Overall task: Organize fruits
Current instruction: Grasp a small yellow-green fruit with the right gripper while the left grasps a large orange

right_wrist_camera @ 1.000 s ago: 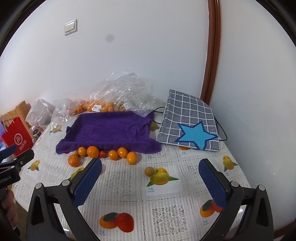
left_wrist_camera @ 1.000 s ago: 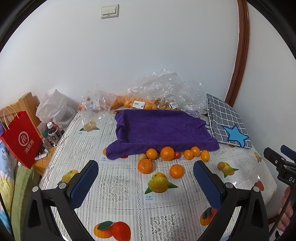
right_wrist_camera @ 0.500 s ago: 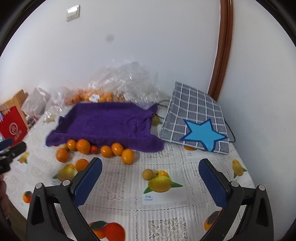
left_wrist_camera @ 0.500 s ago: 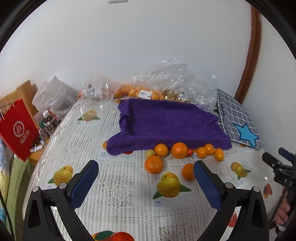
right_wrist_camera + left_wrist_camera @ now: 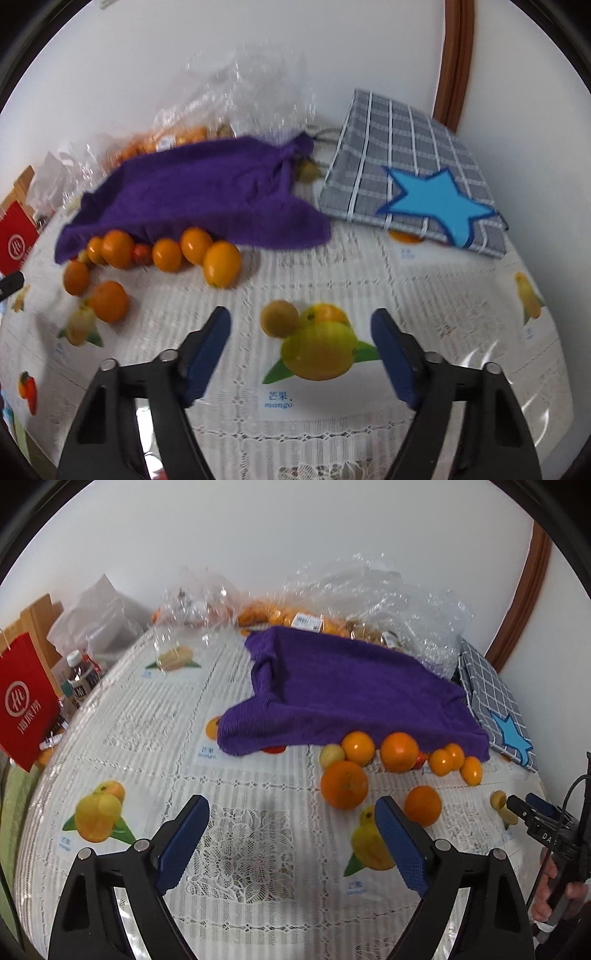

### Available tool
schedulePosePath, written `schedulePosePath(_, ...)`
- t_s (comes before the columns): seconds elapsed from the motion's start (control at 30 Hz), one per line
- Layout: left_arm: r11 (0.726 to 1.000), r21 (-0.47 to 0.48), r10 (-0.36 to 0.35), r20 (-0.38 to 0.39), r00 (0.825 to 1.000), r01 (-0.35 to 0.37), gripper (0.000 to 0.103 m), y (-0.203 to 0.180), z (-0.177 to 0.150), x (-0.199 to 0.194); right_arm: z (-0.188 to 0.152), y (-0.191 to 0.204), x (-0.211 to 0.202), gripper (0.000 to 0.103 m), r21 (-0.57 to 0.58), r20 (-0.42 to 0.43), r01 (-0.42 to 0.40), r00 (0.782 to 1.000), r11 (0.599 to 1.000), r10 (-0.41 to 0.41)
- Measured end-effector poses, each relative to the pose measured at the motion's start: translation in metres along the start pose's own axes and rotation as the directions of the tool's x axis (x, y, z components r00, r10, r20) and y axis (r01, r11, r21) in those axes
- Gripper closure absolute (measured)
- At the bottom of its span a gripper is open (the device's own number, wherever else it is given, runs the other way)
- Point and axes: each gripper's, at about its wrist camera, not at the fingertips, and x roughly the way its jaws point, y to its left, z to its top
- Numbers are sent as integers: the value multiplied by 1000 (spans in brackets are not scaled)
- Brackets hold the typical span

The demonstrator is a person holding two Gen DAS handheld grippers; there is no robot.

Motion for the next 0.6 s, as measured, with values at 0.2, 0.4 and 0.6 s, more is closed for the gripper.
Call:
schedulePosePath(0.2,1000,29,7,-20,1000,-7,18,-1,-2,14,-5,-1,18,37,20,0,-58,998,998,58)
schedulePosePath(0.4,996,87,19,-22,1000,-17,20,-14,-4,22,-4,4,41,66,2,-38,-47,998,999,47)
schedulePosePath(0.6,995,97,-3,-50,999,8,20,-26,0,39,-4,0,41,75,2,-40,-74,996,997,74)
